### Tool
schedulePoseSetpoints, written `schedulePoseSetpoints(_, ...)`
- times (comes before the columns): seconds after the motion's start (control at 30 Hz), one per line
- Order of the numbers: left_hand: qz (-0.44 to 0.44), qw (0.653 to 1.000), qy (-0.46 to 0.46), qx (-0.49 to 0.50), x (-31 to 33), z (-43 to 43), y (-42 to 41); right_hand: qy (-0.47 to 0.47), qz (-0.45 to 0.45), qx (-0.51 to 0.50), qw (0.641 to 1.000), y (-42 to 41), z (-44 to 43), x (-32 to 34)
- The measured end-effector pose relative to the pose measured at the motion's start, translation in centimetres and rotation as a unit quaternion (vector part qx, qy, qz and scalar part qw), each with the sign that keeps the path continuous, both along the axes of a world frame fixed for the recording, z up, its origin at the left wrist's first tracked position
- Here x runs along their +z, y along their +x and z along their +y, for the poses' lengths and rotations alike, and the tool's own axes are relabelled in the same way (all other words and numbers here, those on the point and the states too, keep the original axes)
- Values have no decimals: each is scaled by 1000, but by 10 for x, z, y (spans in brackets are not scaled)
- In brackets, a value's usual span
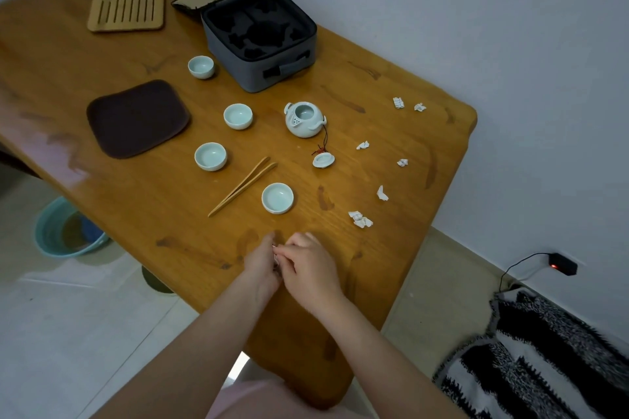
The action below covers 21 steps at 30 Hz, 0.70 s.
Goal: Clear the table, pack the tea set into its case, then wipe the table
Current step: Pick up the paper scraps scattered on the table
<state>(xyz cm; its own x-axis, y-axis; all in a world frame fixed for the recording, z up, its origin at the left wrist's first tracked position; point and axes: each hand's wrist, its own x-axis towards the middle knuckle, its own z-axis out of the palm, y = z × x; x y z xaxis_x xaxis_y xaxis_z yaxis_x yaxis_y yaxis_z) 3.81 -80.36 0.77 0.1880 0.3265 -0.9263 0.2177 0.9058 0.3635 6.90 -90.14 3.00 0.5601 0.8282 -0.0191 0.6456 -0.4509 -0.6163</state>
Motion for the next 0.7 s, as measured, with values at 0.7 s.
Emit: schedulePoseSetpoints(0.7,-92,992,-15,87,-1,-33,79,-130,-202,-105,965,162,-56,-70)
